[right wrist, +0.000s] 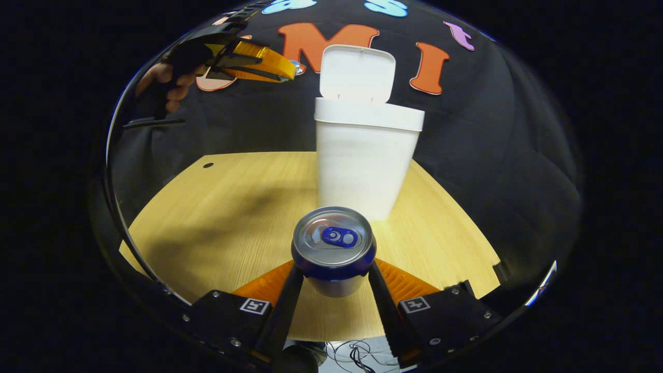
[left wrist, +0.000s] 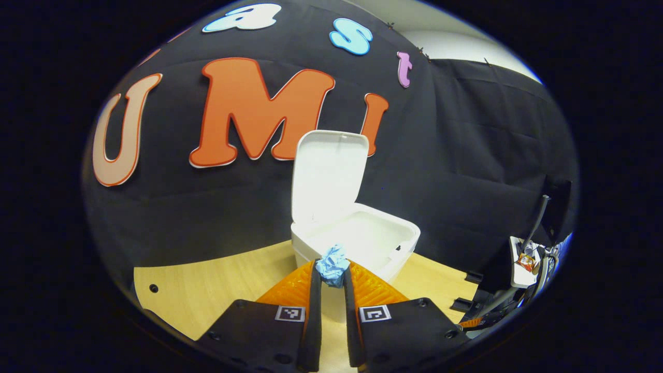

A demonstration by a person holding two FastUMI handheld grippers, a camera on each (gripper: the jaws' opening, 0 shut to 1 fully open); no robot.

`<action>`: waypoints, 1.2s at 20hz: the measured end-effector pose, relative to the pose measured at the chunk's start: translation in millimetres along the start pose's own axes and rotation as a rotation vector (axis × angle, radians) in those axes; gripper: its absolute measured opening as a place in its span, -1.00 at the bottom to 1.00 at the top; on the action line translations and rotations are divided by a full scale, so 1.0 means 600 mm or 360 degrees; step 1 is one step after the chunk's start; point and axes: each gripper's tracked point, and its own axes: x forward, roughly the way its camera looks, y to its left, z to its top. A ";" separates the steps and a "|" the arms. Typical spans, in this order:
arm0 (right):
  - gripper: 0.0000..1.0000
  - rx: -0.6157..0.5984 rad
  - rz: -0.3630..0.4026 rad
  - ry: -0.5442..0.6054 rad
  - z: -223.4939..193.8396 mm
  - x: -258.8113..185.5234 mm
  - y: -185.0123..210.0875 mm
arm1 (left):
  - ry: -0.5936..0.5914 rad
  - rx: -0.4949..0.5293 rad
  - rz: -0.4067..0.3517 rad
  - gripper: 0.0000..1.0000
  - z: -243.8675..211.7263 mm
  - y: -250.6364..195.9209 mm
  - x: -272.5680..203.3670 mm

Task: Press the lid of the desktop garbage bin to open it, pick up the crumpled paper on the desktop and throw it into the bin, then pick up the pop can on the desktop and drop it into the bin, and finally close the garbage bin lid.

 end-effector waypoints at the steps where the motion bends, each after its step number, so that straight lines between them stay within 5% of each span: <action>1: 0.43 0.0012 -0.0022 -0.0002 -0.002 -0.005 -0.008 | -0.0017 0.0006 -0.0021 -0.52 0.012 -0.011 0.009; 9: 0.53 0.0096 -0.0164 -0.0014 -0.002 -0.029 -0.070 | -0.0117 0.0031 -0.0124 -0.52 0.066 -0.074 0.093; 17: 0.43 0.0151 -0.0214 -0.0069 0.020 -0.038 -0.114 | -0.0099 0.0002 -0.0069 -0.49 0.054 -0.077 0.156; 21: 0.53 0.0164 -0.0226 -0.0090 0.037 -0.038 -0.135 | -0.0073 0.0023 -0.0042 -0.17 0.040 -0.076 0.171; 23: 0.53 0.0173 -0.0219 -0.0115 0.051 -0.037 -0.138 | -0.0063 0.0023 -0.0045 -0.23 0.037 -0.078 0.172; 24: 0.53 0.0174 -0.0213 -0.0123 0.058 -0.037 -0.137 | -0.0055 0.0027 -0.0050 0.01 0.034 -0.079 0.173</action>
